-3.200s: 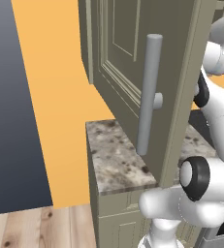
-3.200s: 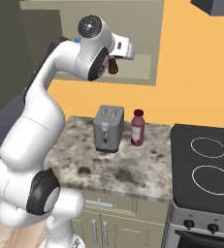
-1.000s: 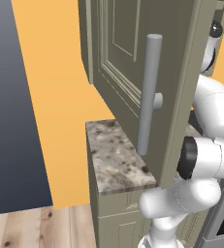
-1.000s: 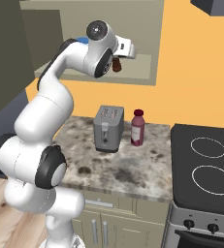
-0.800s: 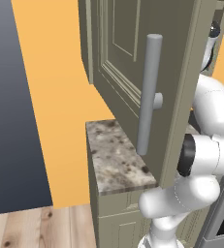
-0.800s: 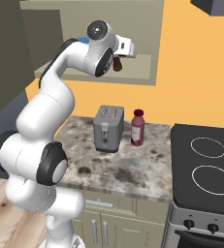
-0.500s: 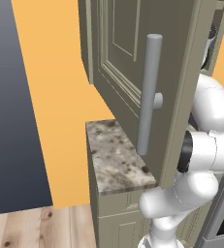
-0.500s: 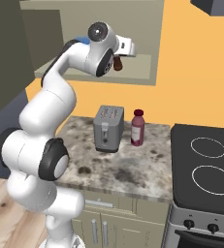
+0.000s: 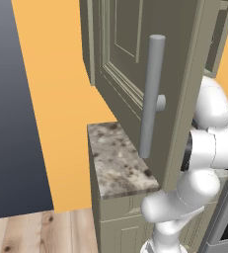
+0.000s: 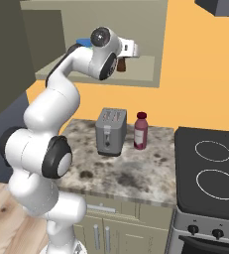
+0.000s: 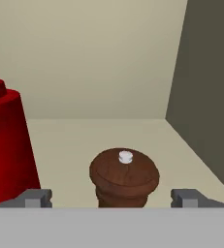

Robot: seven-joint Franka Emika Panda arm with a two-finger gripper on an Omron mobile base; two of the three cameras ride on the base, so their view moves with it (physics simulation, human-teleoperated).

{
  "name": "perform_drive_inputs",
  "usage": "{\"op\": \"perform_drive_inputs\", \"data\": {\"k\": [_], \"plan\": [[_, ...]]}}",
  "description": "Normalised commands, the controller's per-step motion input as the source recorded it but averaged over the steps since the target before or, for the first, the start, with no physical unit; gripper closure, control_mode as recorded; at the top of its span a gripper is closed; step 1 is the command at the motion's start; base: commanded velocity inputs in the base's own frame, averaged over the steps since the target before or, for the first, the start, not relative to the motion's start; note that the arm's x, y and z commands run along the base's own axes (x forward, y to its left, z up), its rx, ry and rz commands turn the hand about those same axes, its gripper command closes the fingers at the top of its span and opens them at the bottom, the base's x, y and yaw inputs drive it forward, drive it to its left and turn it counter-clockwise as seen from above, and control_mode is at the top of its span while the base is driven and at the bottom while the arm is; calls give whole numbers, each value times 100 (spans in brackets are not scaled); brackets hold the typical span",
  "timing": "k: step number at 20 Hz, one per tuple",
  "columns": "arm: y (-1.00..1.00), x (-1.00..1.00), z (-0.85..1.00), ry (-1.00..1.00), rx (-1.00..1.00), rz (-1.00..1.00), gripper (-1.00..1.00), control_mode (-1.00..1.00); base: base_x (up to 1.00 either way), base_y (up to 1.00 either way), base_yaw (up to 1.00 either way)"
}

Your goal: There are various items on the counter. Only move the condiments/shakers into the cabinet.

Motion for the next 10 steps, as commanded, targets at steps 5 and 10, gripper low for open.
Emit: {"op": "perform_drive_inputs", "data": {"k": [5, 10], "plan": [[0, 0, 0, 0, 0, 0, -100, -100, 0, 0, 0], [0, -20, 0, 0, 0, 0, -100, -100, 0, 0, 0]]}}
